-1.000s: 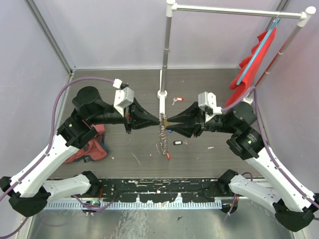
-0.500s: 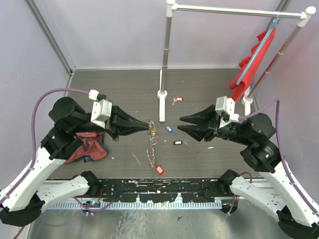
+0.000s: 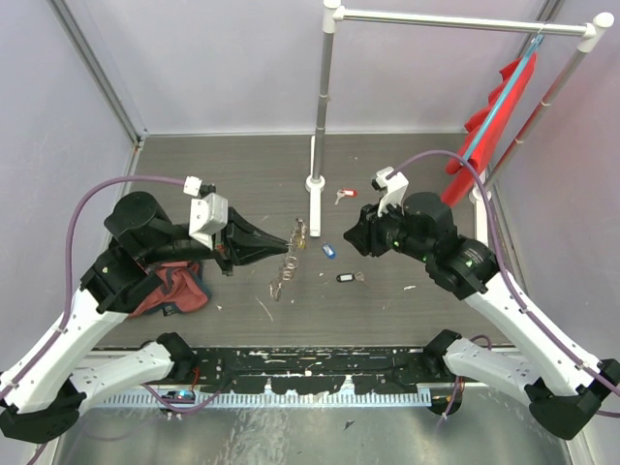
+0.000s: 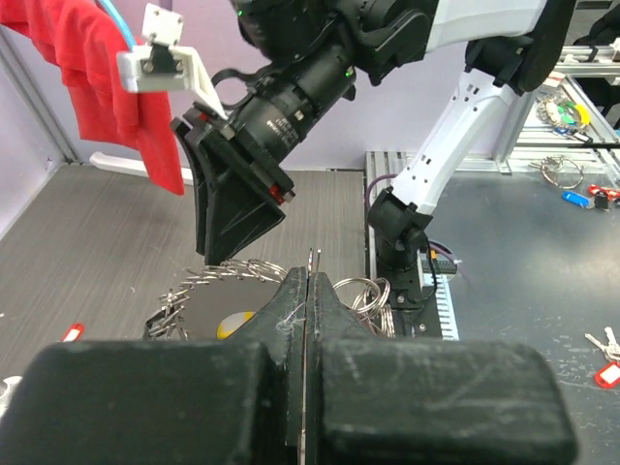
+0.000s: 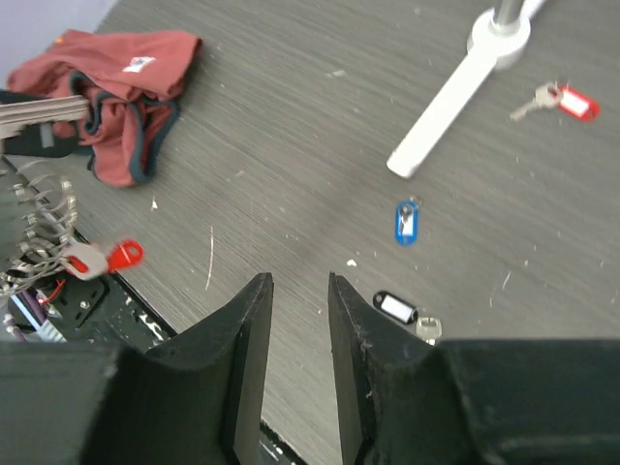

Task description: Put the keys on the keyring

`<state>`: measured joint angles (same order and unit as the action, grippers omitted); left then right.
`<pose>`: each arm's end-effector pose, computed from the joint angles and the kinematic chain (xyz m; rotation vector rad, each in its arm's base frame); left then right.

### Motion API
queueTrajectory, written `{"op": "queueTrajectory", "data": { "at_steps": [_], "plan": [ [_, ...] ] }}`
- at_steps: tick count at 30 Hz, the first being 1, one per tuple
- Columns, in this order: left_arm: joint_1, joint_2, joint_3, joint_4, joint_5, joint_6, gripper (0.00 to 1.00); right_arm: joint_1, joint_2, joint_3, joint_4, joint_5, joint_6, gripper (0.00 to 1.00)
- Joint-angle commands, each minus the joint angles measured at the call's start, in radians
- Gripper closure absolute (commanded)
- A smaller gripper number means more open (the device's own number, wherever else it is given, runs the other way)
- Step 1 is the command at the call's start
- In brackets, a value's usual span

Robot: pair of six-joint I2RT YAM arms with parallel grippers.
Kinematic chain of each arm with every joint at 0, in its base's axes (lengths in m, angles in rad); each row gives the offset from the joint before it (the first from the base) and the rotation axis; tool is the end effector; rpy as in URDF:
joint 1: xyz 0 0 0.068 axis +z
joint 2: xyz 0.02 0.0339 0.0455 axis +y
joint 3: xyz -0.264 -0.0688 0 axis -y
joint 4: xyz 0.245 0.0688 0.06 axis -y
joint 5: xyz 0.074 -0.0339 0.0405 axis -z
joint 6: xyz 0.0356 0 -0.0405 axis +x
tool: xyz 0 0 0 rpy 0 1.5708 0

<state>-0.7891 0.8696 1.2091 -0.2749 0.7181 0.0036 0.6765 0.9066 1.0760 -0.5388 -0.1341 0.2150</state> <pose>0.0970 -0.1310 0.4599 1.1502 1.1692 -1.1496 0.1456 0.1230 0.3824 -0.5480 1.9295 0.7133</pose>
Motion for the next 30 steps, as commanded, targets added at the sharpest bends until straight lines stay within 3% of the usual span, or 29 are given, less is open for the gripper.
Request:
{"op": "queueTrajectory", "data": {
  "at_steps": [1,10,14,26,30],
  "plan": [
    [-0.001,-0.043,-0.025,0.088,0.052,-0.011,1.00,0.002,-0.024,-0.004,0.004,0.072,0.068,0.64],
    [-0.001,-0.085,-0.077,0.323,0.155,-0.154,1.00,0.001,-0.083,-0.059,0.075,0.022,0.019,0.60],
    [-0.002,-0.094,-0.076,0.362,0.221,-0.150,1.00,0.001,-0.136,-0.090,0.118,-0.009,-0.013,0.59],
    [-0.002,-0.096,-0.019,0.283,0.408,0.002,1.00,0.002,-0.242,-0.152,0.195,-0.047,-0.085,0.56],
    [-0.002,-0.095,-0.014,0.263,0.408,0.024,1.00,0.002,-0.248,-0.151,0.195,-0.057,-0.092,0.56]
  ]
}}
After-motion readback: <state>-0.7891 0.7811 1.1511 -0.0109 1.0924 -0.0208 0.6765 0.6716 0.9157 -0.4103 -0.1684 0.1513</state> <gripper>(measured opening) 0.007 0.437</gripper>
